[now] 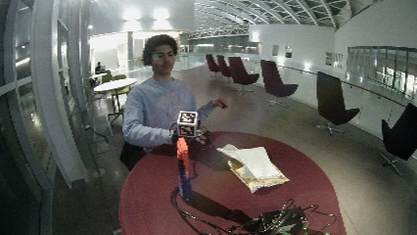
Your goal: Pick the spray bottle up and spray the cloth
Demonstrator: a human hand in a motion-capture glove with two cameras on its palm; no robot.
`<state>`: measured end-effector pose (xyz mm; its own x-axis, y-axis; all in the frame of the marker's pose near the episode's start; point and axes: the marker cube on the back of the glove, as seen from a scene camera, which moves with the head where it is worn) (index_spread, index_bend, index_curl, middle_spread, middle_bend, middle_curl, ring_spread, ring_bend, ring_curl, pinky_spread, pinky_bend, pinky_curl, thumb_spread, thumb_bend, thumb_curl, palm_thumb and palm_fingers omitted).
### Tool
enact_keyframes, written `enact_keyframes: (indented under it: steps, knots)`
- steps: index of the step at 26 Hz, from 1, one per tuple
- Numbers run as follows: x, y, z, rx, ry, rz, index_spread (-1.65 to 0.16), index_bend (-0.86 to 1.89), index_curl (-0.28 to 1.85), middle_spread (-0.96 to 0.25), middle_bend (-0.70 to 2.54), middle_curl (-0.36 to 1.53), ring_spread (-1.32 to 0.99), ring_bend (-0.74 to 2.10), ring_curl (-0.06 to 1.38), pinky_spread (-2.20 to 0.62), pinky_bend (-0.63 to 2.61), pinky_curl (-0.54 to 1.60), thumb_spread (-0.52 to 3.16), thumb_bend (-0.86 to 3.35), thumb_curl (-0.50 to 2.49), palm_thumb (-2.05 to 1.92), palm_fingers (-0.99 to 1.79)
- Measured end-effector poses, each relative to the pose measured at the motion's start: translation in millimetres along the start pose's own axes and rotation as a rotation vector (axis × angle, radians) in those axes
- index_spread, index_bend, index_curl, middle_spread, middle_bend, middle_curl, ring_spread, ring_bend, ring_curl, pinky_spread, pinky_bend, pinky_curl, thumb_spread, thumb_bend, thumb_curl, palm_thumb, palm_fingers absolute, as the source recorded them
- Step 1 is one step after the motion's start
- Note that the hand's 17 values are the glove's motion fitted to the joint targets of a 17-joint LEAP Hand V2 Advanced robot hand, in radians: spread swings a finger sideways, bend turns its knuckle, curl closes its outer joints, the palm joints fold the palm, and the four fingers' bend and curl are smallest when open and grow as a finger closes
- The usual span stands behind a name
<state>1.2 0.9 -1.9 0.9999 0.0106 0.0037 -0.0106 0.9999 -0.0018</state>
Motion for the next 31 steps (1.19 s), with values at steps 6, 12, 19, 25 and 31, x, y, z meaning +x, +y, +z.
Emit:
enact_keyframes:
  steps: [6,12,19,25,31]
  knots:
    - [8.9,-0.6,-10.5,0.014,-0.008,0.011,-0.31,0.17,0.13,0.0,0.39,0.16,0.05,0.25,0.11,0.16,0.34,0.15,0.72,0.3,0.13,0.49,0.47]
    - [9.4,-14.6,-23.3,0.066,-0.017,0.009,-0.37,0.16,0.17,0.0,0.39,0.21,0.06,0.24,0.14,0.2,0.33,0.19,0.93,0.28,0.17,0.52,0.46]
    - [8.5,-17.5,-32.2,0.079,-0.019,0.005,-0.39,0.16,0.2,0.0,0.37,0.25,0.06,0.25,0.17,0.22,0.31,0.22,1.06,0.24,0.21,0.54,0.46]
    - [16.5,0.6,-38.9,0.144,-0.078,0.007,-0.4,0.15,0.23,0.0,0.36,0.27,0.07,0.24,0.19,0.22,0.3,0.24,1.12,0.21,0.24,0.56,0.46]
    - [20.8,66.6,-61.0,0.421,-0.35,-0.037,-0.39,0.16,0.24,-0.01,0.35,0.29,0.06,0.29,0.21,0.23,0.26,0.25,1.14,0.15,0.25,0.54,0.54]
